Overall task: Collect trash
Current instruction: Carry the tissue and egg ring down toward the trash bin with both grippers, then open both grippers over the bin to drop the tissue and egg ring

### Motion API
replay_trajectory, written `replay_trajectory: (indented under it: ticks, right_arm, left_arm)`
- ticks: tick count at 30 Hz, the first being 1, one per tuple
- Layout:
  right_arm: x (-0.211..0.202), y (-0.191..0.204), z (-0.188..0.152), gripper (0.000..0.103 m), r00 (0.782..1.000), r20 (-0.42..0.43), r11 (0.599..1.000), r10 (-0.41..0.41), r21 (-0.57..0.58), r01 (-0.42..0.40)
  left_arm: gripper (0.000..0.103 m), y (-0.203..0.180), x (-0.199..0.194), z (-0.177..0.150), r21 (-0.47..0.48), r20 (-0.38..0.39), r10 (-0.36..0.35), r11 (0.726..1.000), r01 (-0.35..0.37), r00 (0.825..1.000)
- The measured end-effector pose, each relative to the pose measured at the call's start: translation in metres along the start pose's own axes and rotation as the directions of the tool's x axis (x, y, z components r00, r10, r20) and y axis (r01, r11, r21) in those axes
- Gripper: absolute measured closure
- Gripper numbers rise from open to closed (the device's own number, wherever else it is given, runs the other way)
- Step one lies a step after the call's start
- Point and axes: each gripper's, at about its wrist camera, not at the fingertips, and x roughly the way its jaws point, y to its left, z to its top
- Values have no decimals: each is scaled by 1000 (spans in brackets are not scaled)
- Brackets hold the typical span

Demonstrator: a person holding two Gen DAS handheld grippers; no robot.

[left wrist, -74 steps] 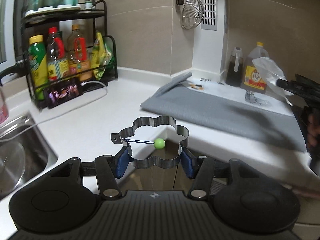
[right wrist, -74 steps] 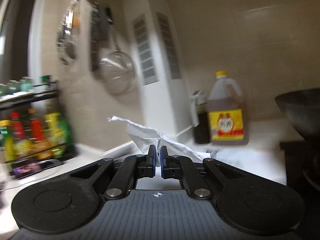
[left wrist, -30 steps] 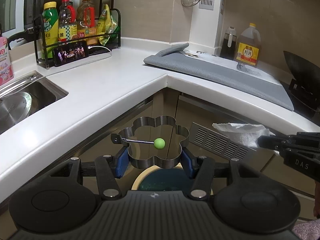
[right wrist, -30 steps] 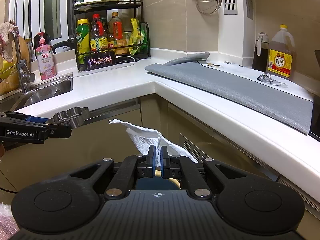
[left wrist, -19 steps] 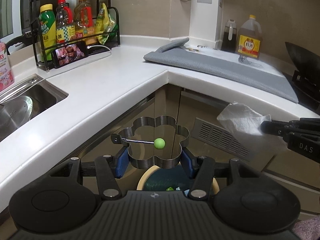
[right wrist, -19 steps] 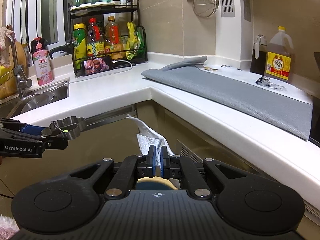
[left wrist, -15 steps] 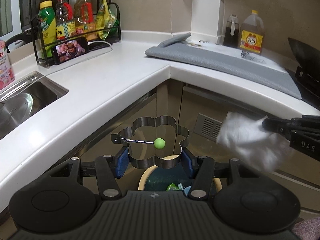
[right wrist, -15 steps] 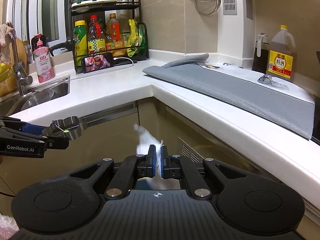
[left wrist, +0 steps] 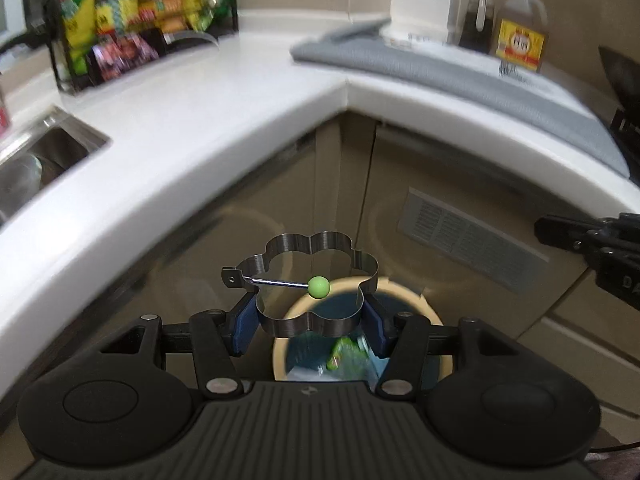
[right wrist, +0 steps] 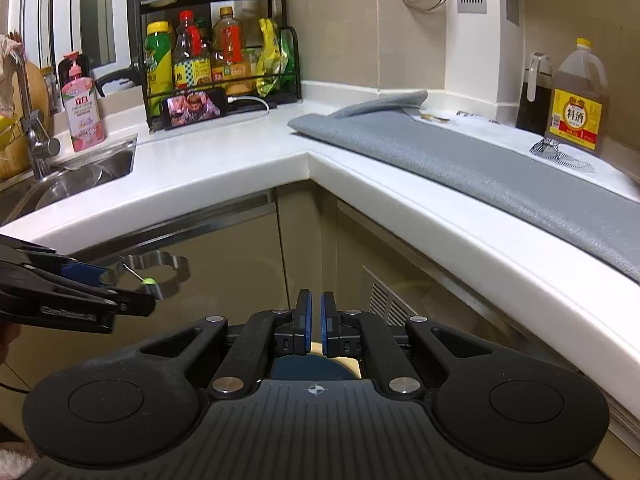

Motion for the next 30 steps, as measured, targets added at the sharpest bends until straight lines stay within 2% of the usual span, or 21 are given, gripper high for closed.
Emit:
replay_trajectory:
  ticks: [2,5,9,12,14,16,18,20,21,23,24,25,30]
  right_arm:
    - [7,-1,-3,98,1000,-27,1000,-1,6,1]
    - [22,-5,-10,98,997,-81,1000,-16,25,18]
    - [39,-10,-17,98,987,-160,998,-29,59,39]
    - [46,-12,-20,97,979,-202,996,-36,67,51]
    - [48,-13,-23,97,975,-218,996,-42,65,58]
    - [50,-14,-26,97,972,-230,996,-43,66,60]
    - [53,-15,-28,97,970,-240,996,-43,70,61]
    - [56,-16,-29,96,966,-254,995,-39,75,60]
    - [57,-16,-30,91,964,-262,995,-38,78,61]
    - [60,-18,-31,72,960,-277,995,-37,81,62]
    - [60,-17,-31,57,959,-281,995,-38,79,62]
    - [59,-17,-31,47,959,-280,995,-39,74,62]
    - [57,-10,-29,28,961,-274,999,-27,36,38]
  left_arm:
    - [43,0,19,1,-8,-66,-29,1000,29,997]
    - [43,-2,51,0,-17,-160,-74,997,72,984]
    - [43,-11,99,-5,12,-264,-61,998,66,963]
    - [42,-18,133,-11,42,-349,-50,997,69,936]
    - [34,-24,149,-16,80,-380,-27,995,61,925]
    - [4,-27,159,-19,120,-390,15,992,34,921]
    - [0,-29,159,-21,137,-375,50,991,3,926]
    - [0,-28,157,-20,139,-380,44,990,10,924]
    - [0,-28,156,-19,134,-385,42,991,11,922]
    - [0,-27,149,-18,122,-380,40,992,7,924]
    - [0,-26,145,-18,117,-377,42,993,3,925]
    - [0,-26,141,-17,112,-375,43,994,-1,926]
    - [0,-25,122,-10,89,-373,37,996,-4,927]
